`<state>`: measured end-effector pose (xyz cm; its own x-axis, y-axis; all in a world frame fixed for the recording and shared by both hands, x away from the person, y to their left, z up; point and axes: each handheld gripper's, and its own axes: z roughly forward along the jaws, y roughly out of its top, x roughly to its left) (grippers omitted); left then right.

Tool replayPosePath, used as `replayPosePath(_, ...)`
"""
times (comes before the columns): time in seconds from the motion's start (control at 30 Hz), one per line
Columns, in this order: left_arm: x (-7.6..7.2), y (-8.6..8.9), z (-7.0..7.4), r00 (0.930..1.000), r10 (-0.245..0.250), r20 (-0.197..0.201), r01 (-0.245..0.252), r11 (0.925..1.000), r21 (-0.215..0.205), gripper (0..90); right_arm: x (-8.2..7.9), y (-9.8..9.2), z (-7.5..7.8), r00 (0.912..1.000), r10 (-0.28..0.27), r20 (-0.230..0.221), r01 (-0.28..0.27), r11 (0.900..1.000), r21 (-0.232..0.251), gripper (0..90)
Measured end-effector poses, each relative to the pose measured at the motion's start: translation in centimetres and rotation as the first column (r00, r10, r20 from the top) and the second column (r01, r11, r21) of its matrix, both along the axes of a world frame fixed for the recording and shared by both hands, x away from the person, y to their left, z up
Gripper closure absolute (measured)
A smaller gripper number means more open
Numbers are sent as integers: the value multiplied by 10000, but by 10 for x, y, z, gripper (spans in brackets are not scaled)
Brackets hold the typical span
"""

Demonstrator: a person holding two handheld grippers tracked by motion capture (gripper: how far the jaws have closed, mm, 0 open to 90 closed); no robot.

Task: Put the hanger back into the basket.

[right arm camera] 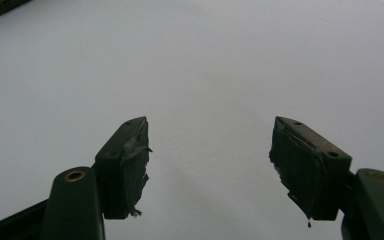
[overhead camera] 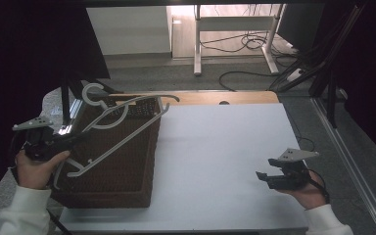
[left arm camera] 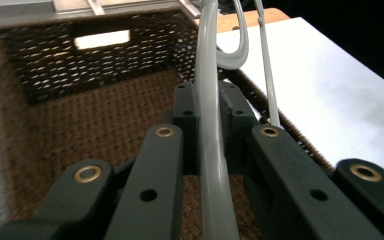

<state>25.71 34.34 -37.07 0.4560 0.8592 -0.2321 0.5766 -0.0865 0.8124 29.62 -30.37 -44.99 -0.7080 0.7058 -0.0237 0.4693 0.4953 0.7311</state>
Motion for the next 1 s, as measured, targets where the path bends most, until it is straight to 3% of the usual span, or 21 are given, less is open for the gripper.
replayPosePath(0.27,-10,19,-10,9965,840,-19,-840,9965,27,811,0,1,0,10000,7,34,-7,10000,-4,323)
replayPosePath(0.43,-9,29,-24,9921,1249,-152,-1251,9920,-163,812,1,2,0,10000,22,36,-22,10000,-6,323)
replayPosePath(1.0,2,27,-45,9872,1557,-360,-1566,9873,-260,810,1,1,-1,10000,44,52,-44,10000,29,323)
